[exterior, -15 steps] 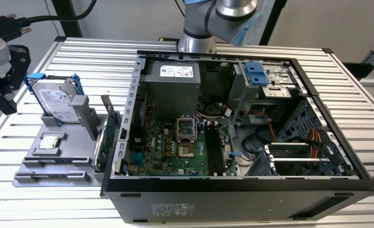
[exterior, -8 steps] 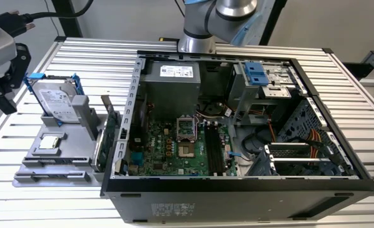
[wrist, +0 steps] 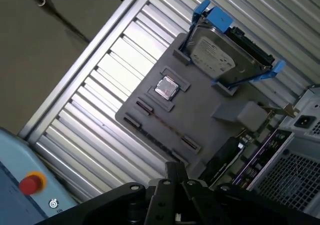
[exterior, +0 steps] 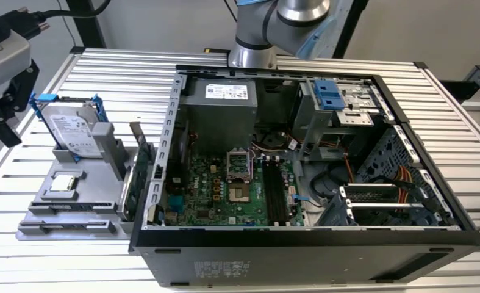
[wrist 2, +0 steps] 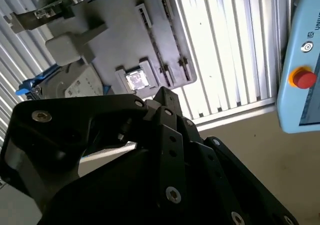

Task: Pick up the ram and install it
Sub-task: 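Pick up the ram and move it above insertion slot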

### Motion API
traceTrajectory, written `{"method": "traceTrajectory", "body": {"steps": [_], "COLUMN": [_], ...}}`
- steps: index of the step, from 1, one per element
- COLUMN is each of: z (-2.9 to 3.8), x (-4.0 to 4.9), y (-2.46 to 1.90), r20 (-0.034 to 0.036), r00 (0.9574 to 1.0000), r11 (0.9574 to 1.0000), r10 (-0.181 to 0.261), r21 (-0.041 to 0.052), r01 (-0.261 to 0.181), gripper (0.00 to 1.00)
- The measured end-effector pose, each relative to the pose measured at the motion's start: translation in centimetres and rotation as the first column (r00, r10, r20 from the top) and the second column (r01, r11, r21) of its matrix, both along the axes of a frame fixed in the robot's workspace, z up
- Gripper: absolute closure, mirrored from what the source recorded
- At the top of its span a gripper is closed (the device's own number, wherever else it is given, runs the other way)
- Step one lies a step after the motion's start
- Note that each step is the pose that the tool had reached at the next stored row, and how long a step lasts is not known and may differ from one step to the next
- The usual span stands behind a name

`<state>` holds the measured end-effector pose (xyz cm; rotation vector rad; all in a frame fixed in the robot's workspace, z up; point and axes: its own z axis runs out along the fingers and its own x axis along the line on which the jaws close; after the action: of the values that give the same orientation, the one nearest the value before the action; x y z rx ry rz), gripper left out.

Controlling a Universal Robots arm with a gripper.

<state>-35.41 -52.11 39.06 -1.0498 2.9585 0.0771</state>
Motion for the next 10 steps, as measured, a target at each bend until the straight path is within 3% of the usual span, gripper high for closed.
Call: {"method": "traceTrajectory", "body": {"steps": [5,10], "z": [0.0,0.0], "x": [0.0,0.0], "y": [0.02,0.04], "r20": [0.0,-0.0001], "r00": [0.9983,0.9936], "r11": [0.9983,0.9936], "r10": [0.058,0.113], "r21": [-0.0002,-0.0006], "r01": [-0.058,-0.113], "gripper": [1.0,1.0]}}
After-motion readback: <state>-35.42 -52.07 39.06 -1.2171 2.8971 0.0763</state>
